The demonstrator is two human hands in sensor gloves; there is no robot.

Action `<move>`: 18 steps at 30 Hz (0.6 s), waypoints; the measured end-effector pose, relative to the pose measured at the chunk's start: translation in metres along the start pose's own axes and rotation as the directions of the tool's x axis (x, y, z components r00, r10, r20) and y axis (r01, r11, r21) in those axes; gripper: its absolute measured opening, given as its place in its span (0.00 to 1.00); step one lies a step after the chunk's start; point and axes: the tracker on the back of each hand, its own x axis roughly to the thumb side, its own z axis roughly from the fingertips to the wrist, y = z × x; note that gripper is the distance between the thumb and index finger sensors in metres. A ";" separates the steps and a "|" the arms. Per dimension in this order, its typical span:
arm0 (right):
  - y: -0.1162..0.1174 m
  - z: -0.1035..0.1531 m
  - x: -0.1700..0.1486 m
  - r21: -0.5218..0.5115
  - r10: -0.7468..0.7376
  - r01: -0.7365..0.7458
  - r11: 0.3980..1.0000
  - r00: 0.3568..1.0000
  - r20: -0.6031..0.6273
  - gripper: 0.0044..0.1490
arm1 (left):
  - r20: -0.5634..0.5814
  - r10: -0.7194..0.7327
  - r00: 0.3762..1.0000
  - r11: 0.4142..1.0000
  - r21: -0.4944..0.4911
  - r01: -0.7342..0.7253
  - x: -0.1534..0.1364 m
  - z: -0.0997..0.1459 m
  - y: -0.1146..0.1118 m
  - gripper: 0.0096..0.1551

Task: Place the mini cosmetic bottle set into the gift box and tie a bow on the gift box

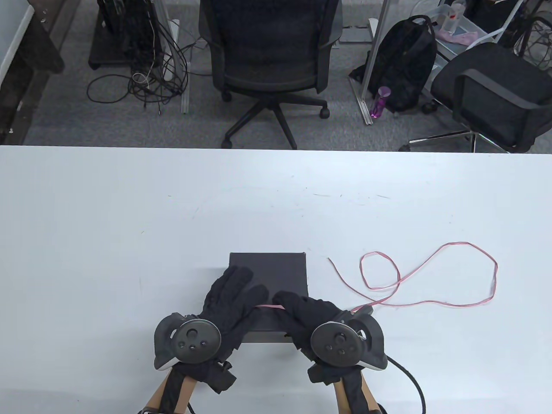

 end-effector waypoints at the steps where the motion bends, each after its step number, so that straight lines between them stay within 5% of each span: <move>1: 0.000 0.000 -0.001 0.004 -0.001 0.001 1.000 1.000 -0.005 0.25 | 0.001 0.033 0.999 0.999 0.005 -0.033 -0.002 0.000 0.001 0.23; 11: -0.001 0.003 -0.040 -0.039 -0.031 0.025 0.999 0.985 -0.167 0.26 | -0.091 0.363 0.927 0.908 0.257 -0.331 -0.037 0.008 0.023 0.22; 18: -0.020 0.020 -0.082 -0.182 -0.091 0.027 0.983 0.933 -0.349 0.26 | -0.326 0.196 0.925 0.931 0.359 -0.070 -0.073 0.019 0.035 0.23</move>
